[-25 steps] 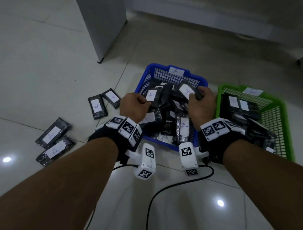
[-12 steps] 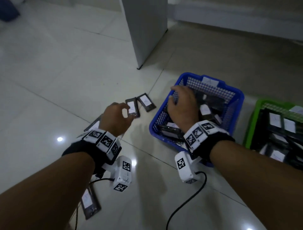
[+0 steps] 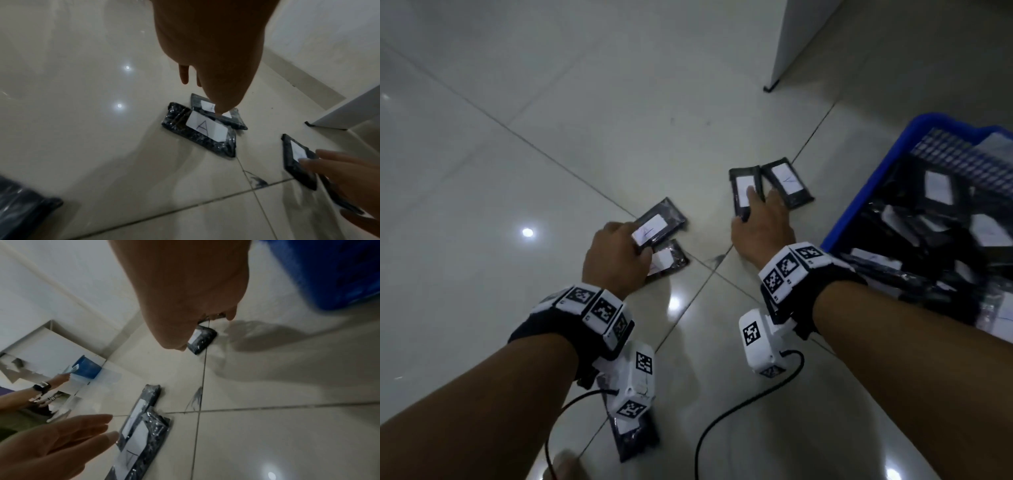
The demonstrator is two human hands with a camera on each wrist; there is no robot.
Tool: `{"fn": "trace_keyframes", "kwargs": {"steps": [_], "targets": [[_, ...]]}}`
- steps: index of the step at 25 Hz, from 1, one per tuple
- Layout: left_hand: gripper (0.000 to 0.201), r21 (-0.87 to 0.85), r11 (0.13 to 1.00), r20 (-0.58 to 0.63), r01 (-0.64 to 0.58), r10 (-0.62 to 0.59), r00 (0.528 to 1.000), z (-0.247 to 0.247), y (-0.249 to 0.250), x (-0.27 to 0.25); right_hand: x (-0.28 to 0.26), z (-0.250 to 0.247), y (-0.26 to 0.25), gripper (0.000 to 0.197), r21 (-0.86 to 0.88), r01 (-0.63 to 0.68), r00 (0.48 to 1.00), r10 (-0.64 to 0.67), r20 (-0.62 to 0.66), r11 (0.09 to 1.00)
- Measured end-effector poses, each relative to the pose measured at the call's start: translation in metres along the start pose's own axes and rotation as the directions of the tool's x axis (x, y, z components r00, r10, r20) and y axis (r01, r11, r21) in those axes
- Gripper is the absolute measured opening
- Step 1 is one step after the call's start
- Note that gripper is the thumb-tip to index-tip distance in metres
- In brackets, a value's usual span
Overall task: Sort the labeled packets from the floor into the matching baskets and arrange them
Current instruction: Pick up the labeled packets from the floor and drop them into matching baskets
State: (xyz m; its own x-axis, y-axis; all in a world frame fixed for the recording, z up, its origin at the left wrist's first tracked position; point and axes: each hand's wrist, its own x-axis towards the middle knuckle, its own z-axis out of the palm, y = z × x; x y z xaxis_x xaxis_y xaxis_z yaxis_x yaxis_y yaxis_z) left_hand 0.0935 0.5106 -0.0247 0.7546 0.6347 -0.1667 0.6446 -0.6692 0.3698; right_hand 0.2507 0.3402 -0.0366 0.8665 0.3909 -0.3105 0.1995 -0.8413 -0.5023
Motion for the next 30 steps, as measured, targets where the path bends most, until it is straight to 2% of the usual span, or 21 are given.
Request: {"fn": "trace_keyframes", "kwargs": {"steps": [4,6,8,10,13,14,16,18,21,25,28,30], "targets": [[0.044,-0.044,0.999,-0.012,-0.033,0.032,0.999,0.016,-0.019,0.021,0.017,0.023,0.0,0.059,-0.106,-0.055,0.998,0.053,-0.027,0.993],[0.05,-0.073,0.997,0.006,-0.024,0.025,1.0,0.023,-0.021,0.028,0.014,0.031,0.004,0.053,-0.104,0.002,0.993,-0.014,-0.115,0.995],[0.049,-0.081,0.996,0.016,-0.044,0.045,0.999,0.028,-0.022,0.033,0.004,0.035,0.009,0.045,-0.069,0.117,0.967,-0.13,-0.22,0.991],[0.047,-0.103,0.994,0.008,-0.031,0.032,0.999,0.029,-0.021,0.036,-0.006,0.035,0.01,0.047,-0.051,0.152,0.958,-0.16,-0.238,0.987],[0.054,-0.166,0.985,0.007,0.045,-0.044,0.999,0.019,-0.016,0.041,-0.015,0.031,0.003,0.064,0.178,0.057,0.992,-0.035,-0.124,0.982],[0.056,-0.19,0.98,0.015,0.064,-0.063,0.998,0.016,-0.012,0.042,-0.017,0.028,0.0,0.063,0.271,0.02,0.998,-0.003,-0.064,0.962],[0.055,-0.22,0.972,0.02,0.087,-0.084,0.996,0.013,-0.006,0.042,-0.021,0.023,-0.004,0.043,0.371,0.027,1.0,-0.021,-0.019,0.928],[0.046,-0.231,0.969,0.012,0.092,-0.091,0.996,0.012,0.0,0.04,-0.026,0.009,-0.01,0.024,0.44,0.069,0.996,-0.041,-0.074,0.895],[0.028,-0.258,0.963,-0.004,0.074,-0.077,0.997,0.01,0.023,0.035,-0.03,-0.027,-0.012,0.018,0.507,0.131,0.982,-0.043,-0.182,0.852],[0.023,-0.342,0.938,-0.074,-0.051,0.028,0.997,0.007,0.079,0.03,-0.034,-0.074,0.014,0.024,0.512,0.186,0.931,0.016,-0.364,0.839],[0.021,-0.497,0.859,-0.115,-0.123,0.076,0.99,0.014,0.132,0.026,-0.037,-0.104,0.052,0.028,0.5,0.182,0.881,0.086,-0.466,0.847],[0.021,-0.618,0.773,-0.134,-0.145,0.078,0.988,0.022,0.176,0.021,-0.044,-0.128,0.083,0.035,0.483,0.18,0.834,0.127,-0.536,0.857]]}}
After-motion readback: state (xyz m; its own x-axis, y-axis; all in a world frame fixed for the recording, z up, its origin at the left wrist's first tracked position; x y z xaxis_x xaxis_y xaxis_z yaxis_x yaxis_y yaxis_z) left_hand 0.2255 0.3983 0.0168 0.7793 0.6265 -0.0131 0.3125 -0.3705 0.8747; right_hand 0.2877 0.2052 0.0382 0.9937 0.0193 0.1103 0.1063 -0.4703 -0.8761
